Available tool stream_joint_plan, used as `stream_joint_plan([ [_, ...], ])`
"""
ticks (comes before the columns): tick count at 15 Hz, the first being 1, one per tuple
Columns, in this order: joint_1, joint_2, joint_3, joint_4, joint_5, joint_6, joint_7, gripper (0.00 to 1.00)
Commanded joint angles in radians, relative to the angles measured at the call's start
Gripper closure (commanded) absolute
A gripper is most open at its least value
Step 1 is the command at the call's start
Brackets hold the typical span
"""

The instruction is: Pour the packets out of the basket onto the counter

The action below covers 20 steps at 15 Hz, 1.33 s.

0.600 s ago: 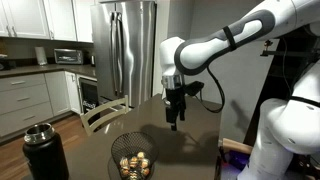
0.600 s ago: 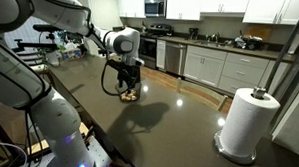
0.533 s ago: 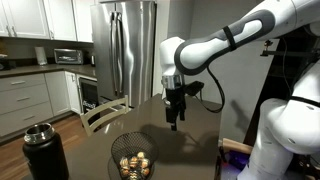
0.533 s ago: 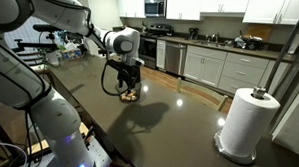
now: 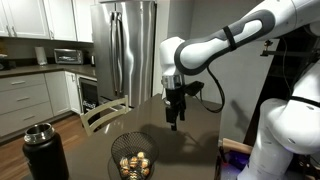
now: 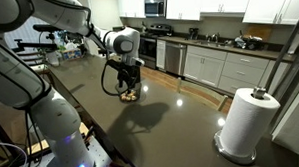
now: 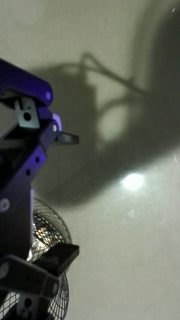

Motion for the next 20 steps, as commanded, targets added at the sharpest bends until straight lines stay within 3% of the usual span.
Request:
stream_joint_plan([
  [1,-0.001,0.000,0.000,0.002,0.000,-0.003,0.000,0.00],
  [13,0.012,0.104,0.009,0.100,-0.003,0.099,-0.049,0.00],
  [20,0.029,0.304,0.008,0.186,0.018,0.325,-0.104,0.00],
])
